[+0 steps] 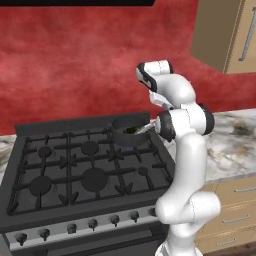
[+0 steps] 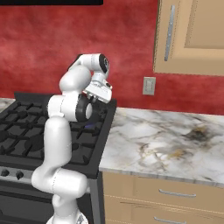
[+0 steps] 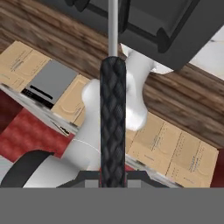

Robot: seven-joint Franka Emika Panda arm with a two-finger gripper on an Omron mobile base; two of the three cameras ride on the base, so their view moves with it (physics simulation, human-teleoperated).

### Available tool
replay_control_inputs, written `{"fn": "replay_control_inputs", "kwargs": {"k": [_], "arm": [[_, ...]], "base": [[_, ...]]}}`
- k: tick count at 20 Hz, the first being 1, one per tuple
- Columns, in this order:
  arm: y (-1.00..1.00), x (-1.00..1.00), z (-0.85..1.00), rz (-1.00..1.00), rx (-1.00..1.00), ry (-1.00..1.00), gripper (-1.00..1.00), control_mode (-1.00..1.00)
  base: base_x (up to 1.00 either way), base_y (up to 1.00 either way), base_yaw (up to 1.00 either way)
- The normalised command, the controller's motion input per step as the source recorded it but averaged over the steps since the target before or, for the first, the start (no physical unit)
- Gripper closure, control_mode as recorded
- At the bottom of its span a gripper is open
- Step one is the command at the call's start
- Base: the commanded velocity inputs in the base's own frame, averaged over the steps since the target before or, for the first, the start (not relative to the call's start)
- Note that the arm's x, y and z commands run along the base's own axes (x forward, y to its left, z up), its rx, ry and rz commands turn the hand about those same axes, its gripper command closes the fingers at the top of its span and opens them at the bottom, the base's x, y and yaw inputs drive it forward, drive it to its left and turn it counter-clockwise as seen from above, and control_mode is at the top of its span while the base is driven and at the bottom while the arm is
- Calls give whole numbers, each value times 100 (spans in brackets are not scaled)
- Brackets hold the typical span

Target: Put the cucumber and eggplant in the pot. Retrieve the spatula and lightly stir the vegetables in the pot.

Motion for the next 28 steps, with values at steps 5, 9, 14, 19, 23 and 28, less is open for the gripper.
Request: {"fn": "replay_control_inputs", "kwargs": {"k": [5, 9, 14, 19, 23, 28], "arm": [[1, 20, 0, 0, -1, 0, 100, -100], [7, 43, 0, -2, -2, 0, 100, -100], [0, 33, -2, -3, -1, 0, 100, -100], [0, -23, -3, 0, -1, 3, 100, -100], [0, -58, 1, 0, 0, 0, 100, -100], [0, -20, 9, 0, 0, 0, 100, -100]], "base": [[0, 0, 0], [0, 0, 0], [0, 0, 0], [0, 0, 0], [0, 0, 0], [0, 0, 0]]}}
